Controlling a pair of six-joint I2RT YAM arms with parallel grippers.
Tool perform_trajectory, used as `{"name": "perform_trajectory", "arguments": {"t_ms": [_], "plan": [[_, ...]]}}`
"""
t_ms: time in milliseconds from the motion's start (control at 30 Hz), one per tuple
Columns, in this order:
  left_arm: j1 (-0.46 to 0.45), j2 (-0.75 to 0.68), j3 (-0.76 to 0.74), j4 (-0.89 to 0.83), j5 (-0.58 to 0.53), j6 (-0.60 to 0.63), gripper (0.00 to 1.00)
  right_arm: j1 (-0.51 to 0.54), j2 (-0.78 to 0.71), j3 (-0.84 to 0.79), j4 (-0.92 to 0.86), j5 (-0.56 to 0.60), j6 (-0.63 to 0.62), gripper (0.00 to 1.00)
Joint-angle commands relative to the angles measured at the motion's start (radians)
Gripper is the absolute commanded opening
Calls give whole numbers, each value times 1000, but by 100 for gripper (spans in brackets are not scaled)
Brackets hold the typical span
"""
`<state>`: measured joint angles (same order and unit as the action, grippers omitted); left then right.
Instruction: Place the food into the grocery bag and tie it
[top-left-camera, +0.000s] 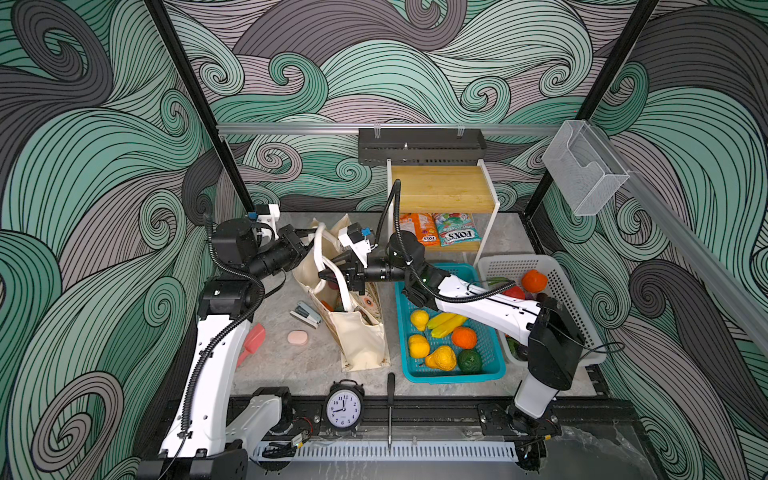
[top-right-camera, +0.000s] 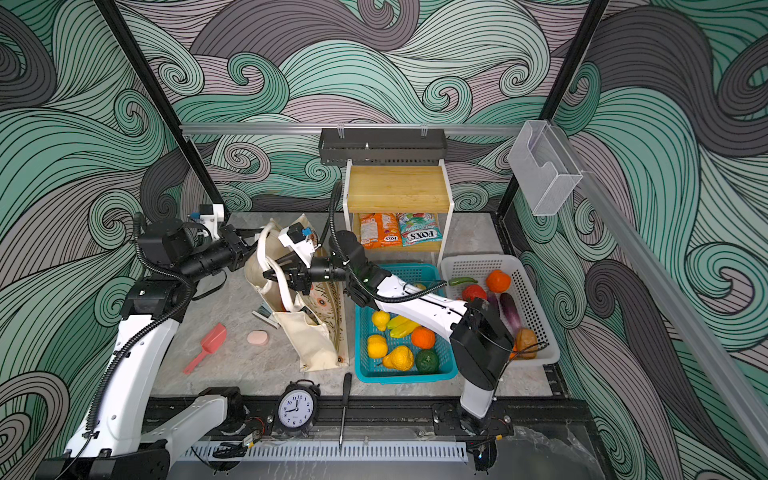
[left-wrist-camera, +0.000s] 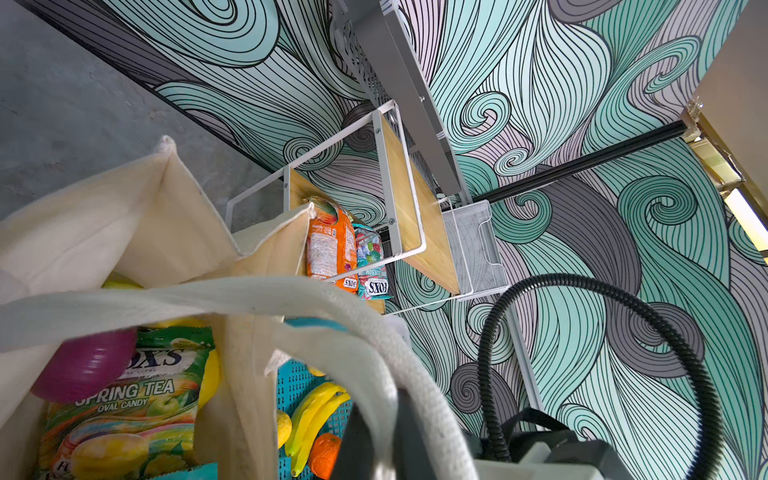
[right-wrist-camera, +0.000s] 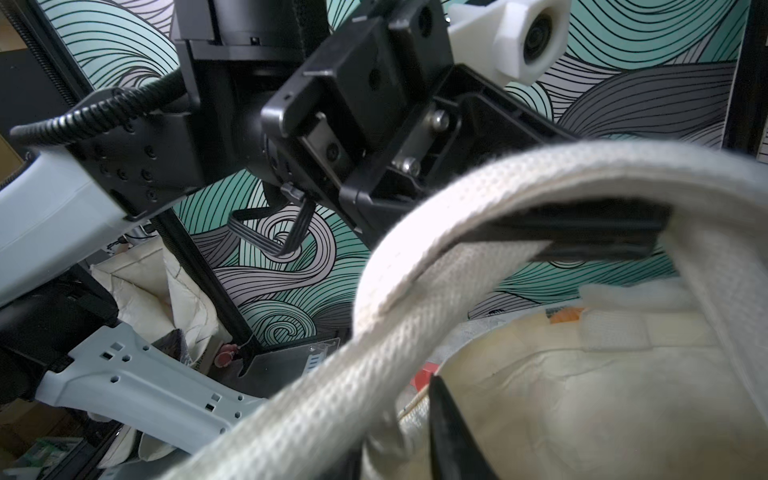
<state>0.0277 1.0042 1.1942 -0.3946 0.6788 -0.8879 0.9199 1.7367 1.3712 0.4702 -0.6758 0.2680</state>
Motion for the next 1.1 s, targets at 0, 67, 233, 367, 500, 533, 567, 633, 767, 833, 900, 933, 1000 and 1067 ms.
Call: {"name": "perform_trajectory", "arguments": {"t_ms": [0, 67, 233, 367, 500, 533, 567, 633, 767, 833, 900, 933, 1000, 1067], "plan": [[23, -20, 45, -39, -27, 72, 0, -4, -91, -52, -34, 127, -26, 0], [46, -13, 68, -87, -37, 115, 0, -4, -134, -63, -134, 209, -62, 0], [113, 23, 127, -204, -48, 217, 0, -3, -181, -3, -439, 387, -175, 0], [145, 63, 211, -309, -71, 317, 0, 8, -161, 136, -772, 605, -258, 0], [167, 89, 249, -368, -125, 369, 0, 8, -166, 205, -969, 748, -285, 0], [172, 91, 250, -369, -133, 371, 0, 8, -177, 201, -984, 769, -284, 0], [180, 94, 251, -368, -142, 371, 0, 8, -189, 195, -995, 802, -275, 0], [196, 100, 253, -357, -158, 363, 0, 8, -207, 188, -1013, 834, -260, 0], [229, 122, 263, -318, -146, 327, 0, 7, -227, 141, -1008, 857, -240, 0], [235, 135, 273, -310, -143, 317, 0, 3, -229, 120, -1008, 912, -228, 0], [243, 145, 285, -307, -153, 317, 0, -9, -230, 104, -1016, 981, -209, 0], [250, 153, 290, -305, -154, 316, 0, -20, -231, 103, -1027, 1004, -196, 0], [264, 172, 301, -301, -144, 308, 0, -45, -240, 95, -1052, 1016, -179, 0], [276, 187, 301, -290, -142, 303, 0, -58, -259, 82, -1055, 1015, -186, 0]]}}
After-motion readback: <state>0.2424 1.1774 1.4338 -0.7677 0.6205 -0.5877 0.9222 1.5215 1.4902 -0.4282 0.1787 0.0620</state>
